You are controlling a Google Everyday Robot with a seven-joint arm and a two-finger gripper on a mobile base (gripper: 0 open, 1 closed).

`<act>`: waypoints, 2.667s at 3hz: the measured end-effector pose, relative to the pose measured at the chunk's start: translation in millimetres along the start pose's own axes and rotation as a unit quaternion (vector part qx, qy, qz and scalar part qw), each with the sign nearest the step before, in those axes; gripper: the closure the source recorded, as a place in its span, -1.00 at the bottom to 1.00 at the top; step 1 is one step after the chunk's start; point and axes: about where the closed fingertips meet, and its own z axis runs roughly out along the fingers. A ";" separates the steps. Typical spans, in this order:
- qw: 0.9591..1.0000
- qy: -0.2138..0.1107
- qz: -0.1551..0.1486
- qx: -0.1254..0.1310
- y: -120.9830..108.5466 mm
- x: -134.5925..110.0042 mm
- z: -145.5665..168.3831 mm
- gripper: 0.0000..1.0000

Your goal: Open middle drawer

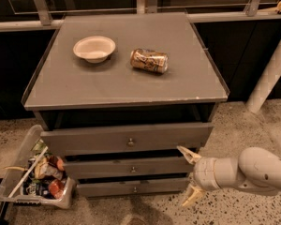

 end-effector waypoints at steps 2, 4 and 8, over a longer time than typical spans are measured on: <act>1.000 -0.007 0.007 -0.009 -1.1 39.2 34.4 -1.00; 0.999 0.012 0.041 -0.027 -14.9 84.6 80.5 -1.00; 0.997 -0.035 0.070 -0.015 -41.9 116.7 130.3 -1.00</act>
Offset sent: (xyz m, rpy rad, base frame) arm 0.0345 -0.0143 -0.0857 0.0146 0.0403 0.0033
